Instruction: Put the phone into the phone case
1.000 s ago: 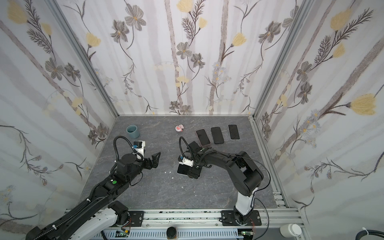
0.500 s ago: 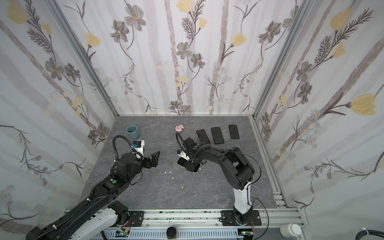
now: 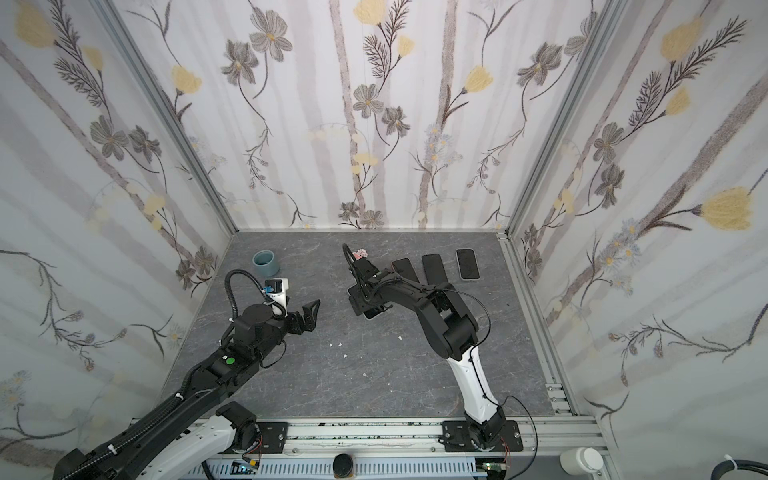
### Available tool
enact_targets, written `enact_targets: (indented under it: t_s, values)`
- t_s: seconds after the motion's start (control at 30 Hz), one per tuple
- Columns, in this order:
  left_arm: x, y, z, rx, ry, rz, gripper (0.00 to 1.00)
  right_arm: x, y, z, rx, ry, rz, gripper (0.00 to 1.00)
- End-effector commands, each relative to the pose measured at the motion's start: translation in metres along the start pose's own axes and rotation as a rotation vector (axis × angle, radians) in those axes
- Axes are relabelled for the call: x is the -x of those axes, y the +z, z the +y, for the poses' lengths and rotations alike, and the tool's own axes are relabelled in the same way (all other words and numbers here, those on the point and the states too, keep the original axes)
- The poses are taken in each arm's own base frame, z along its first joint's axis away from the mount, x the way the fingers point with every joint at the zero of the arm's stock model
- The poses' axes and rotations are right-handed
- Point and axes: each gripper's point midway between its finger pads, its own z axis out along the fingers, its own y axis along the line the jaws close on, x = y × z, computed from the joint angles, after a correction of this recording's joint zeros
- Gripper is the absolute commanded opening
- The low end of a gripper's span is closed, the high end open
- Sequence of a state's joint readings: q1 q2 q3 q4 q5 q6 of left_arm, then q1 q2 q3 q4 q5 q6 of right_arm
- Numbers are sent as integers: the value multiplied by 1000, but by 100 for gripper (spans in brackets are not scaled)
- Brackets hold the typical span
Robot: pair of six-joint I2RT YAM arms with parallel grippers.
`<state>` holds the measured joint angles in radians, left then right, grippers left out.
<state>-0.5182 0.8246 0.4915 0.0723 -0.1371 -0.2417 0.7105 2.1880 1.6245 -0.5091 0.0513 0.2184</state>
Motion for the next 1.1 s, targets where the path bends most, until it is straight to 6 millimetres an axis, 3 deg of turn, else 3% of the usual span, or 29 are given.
enact_targets:
  t_s: [0.0,0.17,0.27,0.37,0.5,0.6,0.73,0.8,0.9,1.0,1.07]
  values:
    - [21,-1,14,86,-45,-89,100,-1,-21,1,1,67,2,100]
    - [47,-4,41,219,-113,-227,100,19,-75,-9,-11,88,-130,100]
    - [59,-7,63,309,-142,-343,100,24,-112,-31,-43,120,-218,100]
    - [63,-12,88,418,-143,-455,100,28,-150,-78,-112,186,-343,100]
    - [50,-15,127,609,-93,-527,100,11,-185,-172,-244,309,-568,100]
    - [36,-8,147,728,-5,-485,100,-19,-194,-231,-353,365,-714,100]
    - [11,2,172,808,55,-414,100,-65,-182,-275,-460,396,-808,100]
    - [4,11,177,752,56,-409,100,-76,-174,-282,-463,399,-836,100]
    - [6,29,169,631,101,-377,100,-84,-158,-276,-445,316,-850,100]
    - [2,39,172,555,88,-366,100,-77,-162,-263,-397,210,-891,100]
    - [1,45,174,526,81,-336,100,-81,-163,-264,-365,217,-922,100]
